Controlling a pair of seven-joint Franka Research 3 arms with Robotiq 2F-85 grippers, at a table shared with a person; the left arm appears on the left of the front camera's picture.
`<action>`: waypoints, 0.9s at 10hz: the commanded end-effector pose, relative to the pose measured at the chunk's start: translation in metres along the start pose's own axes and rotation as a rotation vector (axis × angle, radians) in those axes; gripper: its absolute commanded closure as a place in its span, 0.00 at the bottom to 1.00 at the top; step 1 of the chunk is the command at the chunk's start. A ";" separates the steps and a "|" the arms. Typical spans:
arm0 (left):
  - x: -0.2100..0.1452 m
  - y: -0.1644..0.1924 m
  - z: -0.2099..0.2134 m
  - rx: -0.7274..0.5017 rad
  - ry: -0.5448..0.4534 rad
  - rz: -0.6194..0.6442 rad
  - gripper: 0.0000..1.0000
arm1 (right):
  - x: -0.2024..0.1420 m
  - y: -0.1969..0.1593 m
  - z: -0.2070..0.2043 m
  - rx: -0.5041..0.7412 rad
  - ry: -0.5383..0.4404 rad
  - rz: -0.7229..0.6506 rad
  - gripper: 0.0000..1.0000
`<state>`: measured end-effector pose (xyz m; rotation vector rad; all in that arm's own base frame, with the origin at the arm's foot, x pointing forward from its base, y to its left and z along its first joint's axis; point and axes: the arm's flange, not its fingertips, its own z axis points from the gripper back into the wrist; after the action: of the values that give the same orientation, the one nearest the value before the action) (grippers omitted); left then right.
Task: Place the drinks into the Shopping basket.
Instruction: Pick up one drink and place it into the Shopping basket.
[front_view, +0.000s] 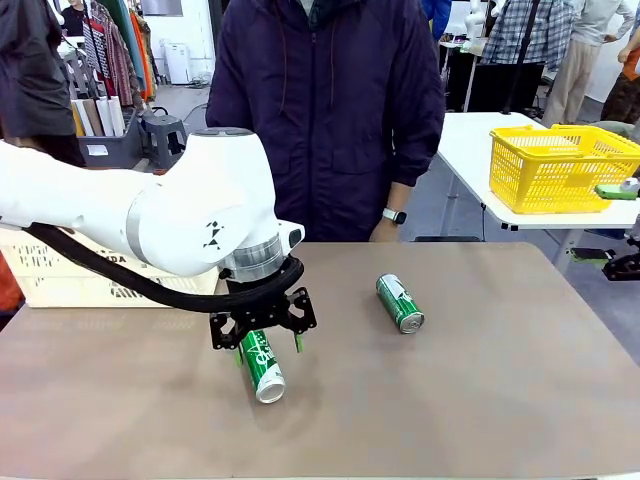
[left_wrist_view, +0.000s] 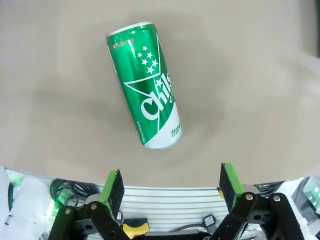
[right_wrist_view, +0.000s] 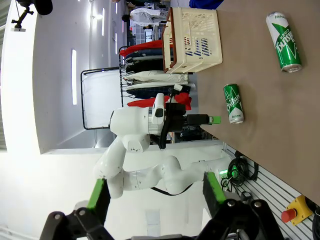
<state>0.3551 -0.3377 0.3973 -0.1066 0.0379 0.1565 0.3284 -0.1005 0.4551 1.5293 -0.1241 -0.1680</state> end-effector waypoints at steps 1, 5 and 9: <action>0.002 0.000 -0.003 0.000 0.003 0.003 0.00 | 0.000 0.006 0.002 0.004 0.003 -0.020 0.00; 0.025 0.008 -0.053 0.010 -0.121 0.079 0.00 | 0.000 0.006 0.002 0.004 0.003 -0.020 0.00; 0.049 0.019 -0.087 0.092 -0.177 -0.009 0.00 | 0.000 0.006 0.002 0.004 0.003 -0.020 0.00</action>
<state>0.3939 -0.3144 0.3120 -0.0109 -0.1112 0.1229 0.3284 -0.1006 0.4552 1.5295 -0.1240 -0.1681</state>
